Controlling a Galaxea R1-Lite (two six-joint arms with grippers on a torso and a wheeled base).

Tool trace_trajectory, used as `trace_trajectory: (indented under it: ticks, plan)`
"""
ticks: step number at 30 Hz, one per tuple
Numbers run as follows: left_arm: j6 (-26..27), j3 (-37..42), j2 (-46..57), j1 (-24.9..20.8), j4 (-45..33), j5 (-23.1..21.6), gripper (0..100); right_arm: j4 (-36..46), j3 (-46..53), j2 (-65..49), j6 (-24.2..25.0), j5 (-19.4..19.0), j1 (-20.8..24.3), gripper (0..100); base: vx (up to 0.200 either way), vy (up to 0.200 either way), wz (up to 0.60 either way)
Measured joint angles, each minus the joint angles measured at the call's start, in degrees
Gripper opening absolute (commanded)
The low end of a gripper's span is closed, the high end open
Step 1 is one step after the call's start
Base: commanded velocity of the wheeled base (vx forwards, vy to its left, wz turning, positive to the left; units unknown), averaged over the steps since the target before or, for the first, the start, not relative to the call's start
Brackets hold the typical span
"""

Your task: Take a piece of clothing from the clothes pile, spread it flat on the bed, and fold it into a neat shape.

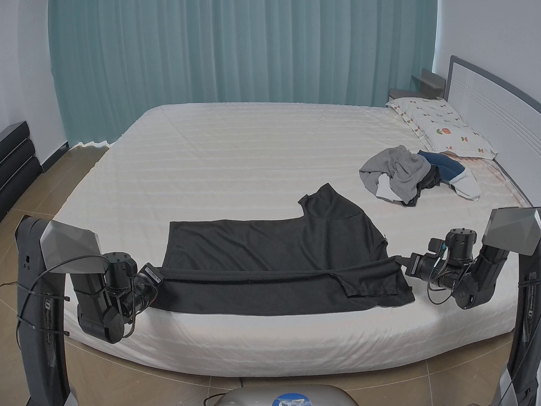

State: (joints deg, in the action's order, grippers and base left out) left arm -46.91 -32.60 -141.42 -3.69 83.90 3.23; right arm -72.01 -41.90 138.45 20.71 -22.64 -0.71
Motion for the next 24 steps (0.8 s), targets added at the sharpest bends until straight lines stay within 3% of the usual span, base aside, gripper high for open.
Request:
trace_trajectory:
  ticks: [16,20,24]
  plan:
    - [-0.71,1.18,1.38,0.45,0.43,0.95,100,-0.88,3.58,-4.44,13.45,0.78,0.16,100,0.0,0.0,0.0]
    - [-1.76,4.16,4.35,0.87,0.43,0.79,100,-0.83,8.3,-8.73,18.48,1.87,0.11,100,0.0,0.0,0.0]
    - [-2.68,7.5,7.27,1.13,0.43,0.32,100,-0.88,12.98,-12.98,25.41,2.17,0.18,100,0.2,0.0,0.0]
